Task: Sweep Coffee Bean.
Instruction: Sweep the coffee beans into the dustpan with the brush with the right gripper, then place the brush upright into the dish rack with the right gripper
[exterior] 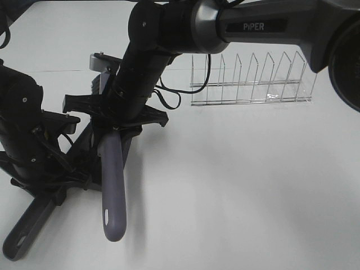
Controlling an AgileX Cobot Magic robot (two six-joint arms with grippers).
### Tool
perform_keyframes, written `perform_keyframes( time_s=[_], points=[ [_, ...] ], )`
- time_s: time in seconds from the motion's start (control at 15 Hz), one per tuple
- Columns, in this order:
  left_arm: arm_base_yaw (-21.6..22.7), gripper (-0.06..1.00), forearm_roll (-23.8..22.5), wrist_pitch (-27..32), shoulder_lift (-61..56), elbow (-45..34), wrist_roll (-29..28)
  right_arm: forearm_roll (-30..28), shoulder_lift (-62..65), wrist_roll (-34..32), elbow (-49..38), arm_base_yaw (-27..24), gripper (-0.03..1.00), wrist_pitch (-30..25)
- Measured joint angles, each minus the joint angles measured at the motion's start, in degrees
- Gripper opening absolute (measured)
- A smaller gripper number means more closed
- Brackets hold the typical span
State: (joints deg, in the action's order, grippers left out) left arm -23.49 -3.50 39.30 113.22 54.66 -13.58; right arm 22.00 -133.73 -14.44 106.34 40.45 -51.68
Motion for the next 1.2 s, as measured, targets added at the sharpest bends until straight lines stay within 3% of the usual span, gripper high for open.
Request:
perform_keyframes(
  time_s=[0.4, 0.67, 0.87, 1.2],
  points=[
    [0.0, 0.31, 0.0, 0.0, 0.0, 0.0, 0.06, -7.28, 0.11, -0.46, 5.16, 0.0, 0.34, -6.3],
    [0.0, 0.31, 0.0, 0.0, 0.0, 0.0, 0.06, -17.65, 0.97, -0.46, 10.77, 0.0, 0.34, -17.42],
    [0.0, 0.31, 0.0, 0.0, 0.0, 0.0, 0.06, -26.64, 0.97, -0.92, 10.89, 0.0, 0.34, -18.45],
    [0.0, 0.31, 0.0, 0.0, 0.0, 0.0, 0.06, -28.19, 1.83, 0.0, 10.89, -0.23, 0.34, -18.51]
  ],
)
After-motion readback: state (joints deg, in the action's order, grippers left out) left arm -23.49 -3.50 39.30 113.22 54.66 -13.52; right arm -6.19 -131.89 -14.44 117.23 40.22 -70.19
